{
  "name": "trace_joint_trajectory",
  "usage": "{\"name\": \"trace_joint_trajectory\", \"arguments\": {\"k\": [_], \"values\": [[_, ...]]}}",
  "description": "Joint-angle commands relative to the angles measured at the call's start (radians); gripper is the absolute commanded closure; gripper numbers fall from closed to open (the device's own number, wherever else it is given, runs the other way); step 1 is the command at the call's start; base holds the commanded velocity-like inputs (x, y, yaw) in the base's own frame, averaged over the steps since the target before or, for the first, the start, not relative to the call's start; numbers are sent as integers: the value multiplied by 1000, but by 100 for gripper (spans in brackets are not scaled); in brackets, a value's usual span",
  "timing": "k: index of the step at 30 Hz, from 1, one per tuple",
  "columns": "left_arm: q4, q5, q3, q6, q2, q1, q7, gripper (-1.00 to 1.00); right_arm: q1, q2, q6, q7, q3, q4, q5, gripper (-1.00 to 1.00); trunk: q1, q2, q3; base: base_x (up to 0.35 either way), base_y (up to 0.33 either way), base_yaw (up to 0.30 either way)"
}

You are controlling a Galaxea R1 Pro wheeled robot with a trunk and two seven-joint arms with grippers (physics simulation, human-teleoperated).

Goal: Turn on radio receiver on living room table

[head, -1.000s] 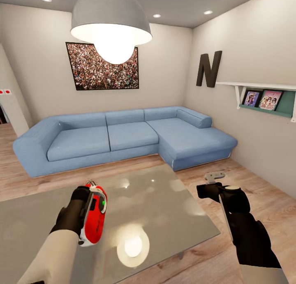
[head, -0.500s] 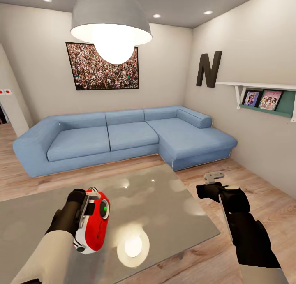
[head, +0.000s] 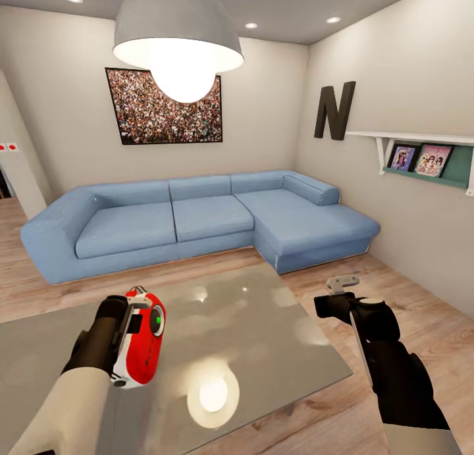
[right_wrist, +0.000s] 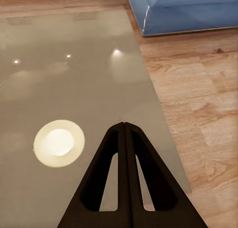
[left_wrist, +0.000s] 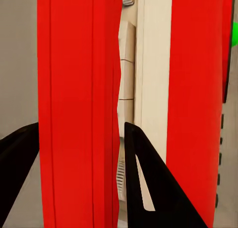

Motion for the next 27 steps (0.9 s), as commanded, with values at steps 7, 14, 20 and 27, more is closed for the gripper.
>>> {"name": "trace_joint_trajectory", "arguments": {"k": [7,14,20,27], "values": [[-4,-18,0,-5,1,0,2,100,0,0,0,-1,0,0,0,100,0,0,0,0,0,0],[-1,-60,0,-8,17,0,49,100,0,0,0,-2,0,0,0,100,0,0,0,0,0,0],[18,-66,-3,-8,18,0,69,100,0,0,0,-3,0,0,0,100,0,0,0,0,0,0],[29,-67,-7,-9,18,0,90,100,0,0,0,-4,0,0,0,100,0,0,0,0,0,0]]}}
